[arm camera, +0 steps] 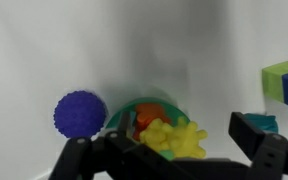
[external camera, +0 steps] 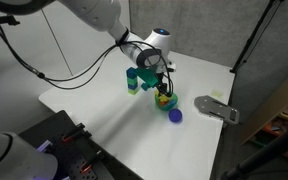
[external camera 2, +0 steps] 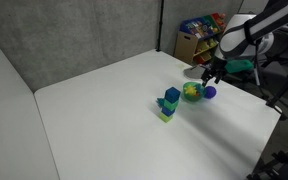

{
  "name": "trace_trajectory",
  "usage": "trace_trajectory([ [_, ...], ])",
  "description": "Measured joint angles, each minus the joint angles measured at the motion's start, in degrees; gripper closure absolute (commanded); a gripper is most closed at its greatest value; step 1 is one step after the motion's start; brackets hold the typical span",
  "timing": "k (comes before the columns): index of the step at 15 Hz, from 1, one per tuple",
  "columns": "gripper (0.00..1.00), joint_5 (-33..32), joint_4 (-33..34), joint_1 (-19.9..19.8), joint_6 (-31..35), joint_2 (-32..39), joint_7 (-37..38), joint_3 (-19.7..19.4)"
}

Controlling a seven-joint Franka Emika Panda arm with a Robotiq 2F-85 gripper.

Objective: Remove one yellow toy from the green bowl and put it on the table

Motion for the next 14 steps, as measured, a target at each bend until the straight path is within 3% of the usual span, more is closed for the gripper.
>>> trace_trajectory([
  [8, 0.0, -0.71, 15.46, -0.01, 0.03, 13.64, 2.61, 1.06],
  [13, 0.0, -0.19, 21.18, -0.18, 0.12, 18.35, 4.05, 3.06],
  [14, 0.1, -0.19, 21.8, -0.19, 0.17, 19.06, 4.21, 3.33],
])
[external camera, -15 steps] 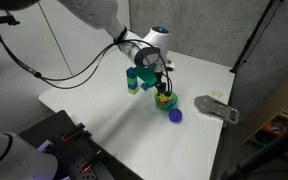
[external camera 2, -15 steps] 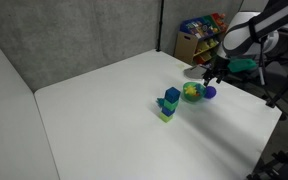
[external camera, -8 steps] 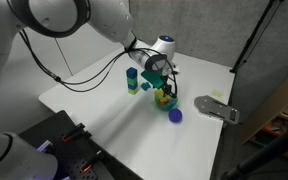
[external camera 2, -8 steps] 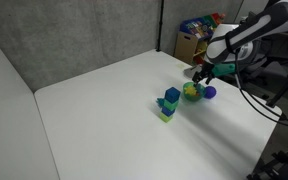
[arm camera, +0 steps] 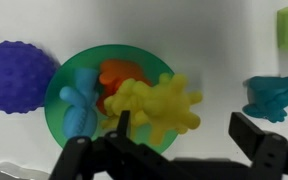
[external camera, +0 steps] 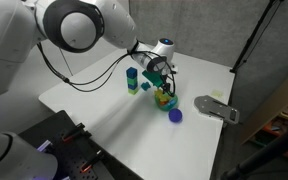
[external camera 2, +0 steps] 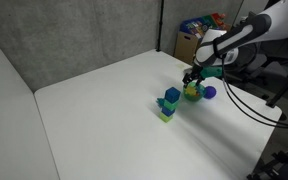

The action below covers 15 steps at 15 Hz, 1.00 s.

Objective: Remove one yellow toy from the green bowl and put it on the table

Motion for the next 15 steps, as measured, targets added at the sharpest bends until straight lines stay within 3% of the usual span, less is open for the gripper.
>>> trace_trajectory([
  [1, 0.26, 0.0, 0.49, 0.0, 0.04, 0.57, 0.18, 0.18],
  [7, 0.74, -0.04, 1.44, 0.04, 0.04, 1.78, 0.92, -0.01],
  [15, 0.9, 0.37, 0.77, -0.16, -1.09, -4.15, 1.75, 0.49],
])
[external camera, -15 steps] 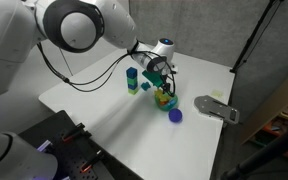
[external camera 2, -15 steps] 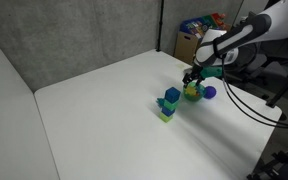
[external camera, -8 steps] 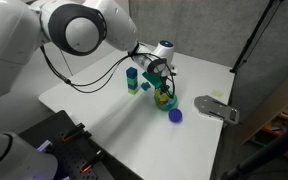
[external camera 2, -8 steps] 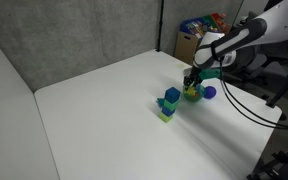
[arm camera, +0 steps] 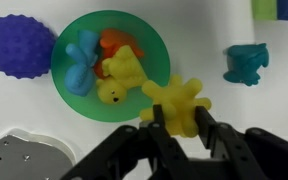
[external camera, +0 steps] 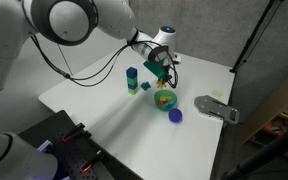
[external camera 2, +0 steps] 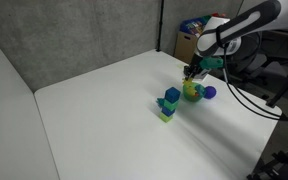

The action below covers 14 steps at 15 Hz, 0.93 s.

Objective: Remove one yellow toy from the green bowl and put it on the table

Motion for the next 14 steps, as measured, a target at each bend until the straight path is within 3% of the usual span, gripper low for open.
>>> trace_trajectory([
  [7, 0.9, 3.97, -11.07, -0.79, -3.96, -10.72, -0.75, 4.6],
  [14, 0.88, 4.14, -21.63, -0.57, -1.38, -12.74, -0.7, 3.86],
])
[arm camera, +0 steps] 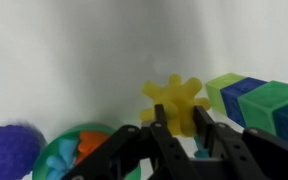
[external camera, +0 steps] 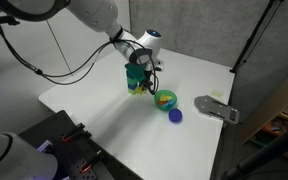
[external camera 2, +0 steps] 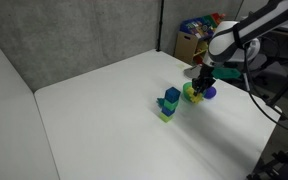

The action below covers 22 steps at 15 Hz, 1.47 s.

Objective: Remove one yellow toy from the green bowl and put it on the table

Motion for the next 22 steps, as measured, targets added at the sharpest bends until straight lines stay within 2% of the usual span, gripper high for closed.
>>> trace_trajectory([
  [1, 0.42, 0.0, -1.19, -0.01, 0.72, 0.14, 0.0, -0.16],
  [3, 0.34, 0.0, -3.12, 0.0, 2.06, 0.73, 0.0, -0.31],
  [7, 0.01, -0.01, -5.03, 0.01, 3.74, 1.9, 0.03, -0.78],
  [14, 0.0, -0.03, -5.18, -0.12, 2.57, 0.05, 0.04, -1.66],
  [22, 0.0, -0.6, -6.23, -0.24, -11.15, -10.92, 0.04, -2.68],
])
